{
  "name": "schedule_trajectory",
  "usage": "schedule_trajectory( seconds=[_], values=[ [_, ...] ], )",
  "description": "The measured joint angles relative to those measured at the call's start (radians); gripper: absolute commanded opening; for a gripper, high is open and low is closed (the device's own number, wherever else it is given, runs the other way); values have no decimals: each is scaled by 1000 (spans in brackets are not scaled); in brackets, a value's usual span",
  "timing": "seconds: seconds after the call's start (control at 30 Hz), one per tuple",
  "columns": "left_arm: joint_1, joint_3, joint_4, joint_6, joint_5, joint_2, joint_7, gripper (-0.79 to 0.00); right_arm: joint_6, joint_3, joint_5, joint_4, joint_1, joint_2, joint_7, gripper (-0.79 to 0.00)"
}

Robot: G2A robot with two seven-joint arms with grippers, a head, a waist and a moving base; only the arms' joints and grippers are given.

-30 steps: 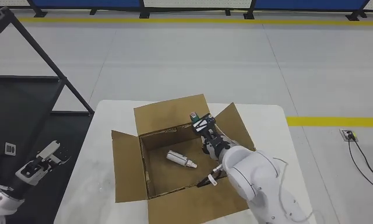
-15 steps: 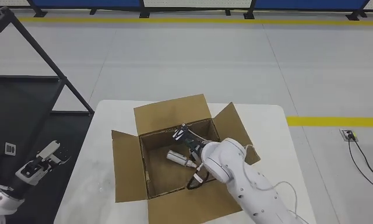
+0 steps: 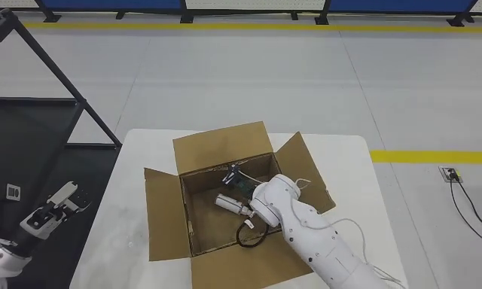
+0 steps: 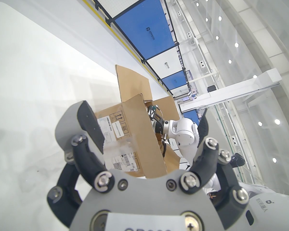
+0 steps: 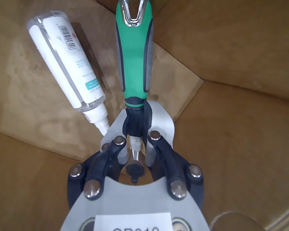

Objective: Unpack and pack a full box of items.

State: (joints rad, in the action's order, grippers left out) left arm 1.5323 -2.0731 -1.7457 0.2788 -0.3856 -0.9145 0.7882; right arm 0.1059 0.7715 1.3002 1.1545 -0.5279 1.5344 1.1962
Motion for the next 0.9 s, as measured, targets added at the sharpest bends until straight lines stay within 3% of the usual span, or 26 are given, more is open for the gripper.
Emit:
schedule_trajectory(
  seconds=[0.03, 0.13, 0.17, 0.27, 0.53, 0.7, 0.9],
  values=[
    [0, 0, 0, 0, 0, 0, 0, 0, -5, -5, -3, -17, 7, 5, 0, -770],
    [0, 0, 0, 0, 0, 0, 0, 0, -14, -11, -11, -52, 21, 15, -4, -545],
    [0, 0, 0, 0, 0, 0, 0, 0, -17, -10, -13, -60, 24, 17, -7, -517],
    [0, 0, 0, 0, 0, 0, 0, 0, -22, -4, -19, -76, 32, 22, -13, -462],
    [0, 0, 0, 0, 0, 0, 0, 0, -28, 46, 11, 4, 1, 8, -9, -446],
    [0, 0, 0, 0, 0, 0, 0, 0, 8, 170, 38, 282, -120, -37, -3, -449],
    [0, 0, 0, 0, 0, 0, 0, 0, 107, 406, -15, 732, -364, -94, -16, -468]
  ],
)
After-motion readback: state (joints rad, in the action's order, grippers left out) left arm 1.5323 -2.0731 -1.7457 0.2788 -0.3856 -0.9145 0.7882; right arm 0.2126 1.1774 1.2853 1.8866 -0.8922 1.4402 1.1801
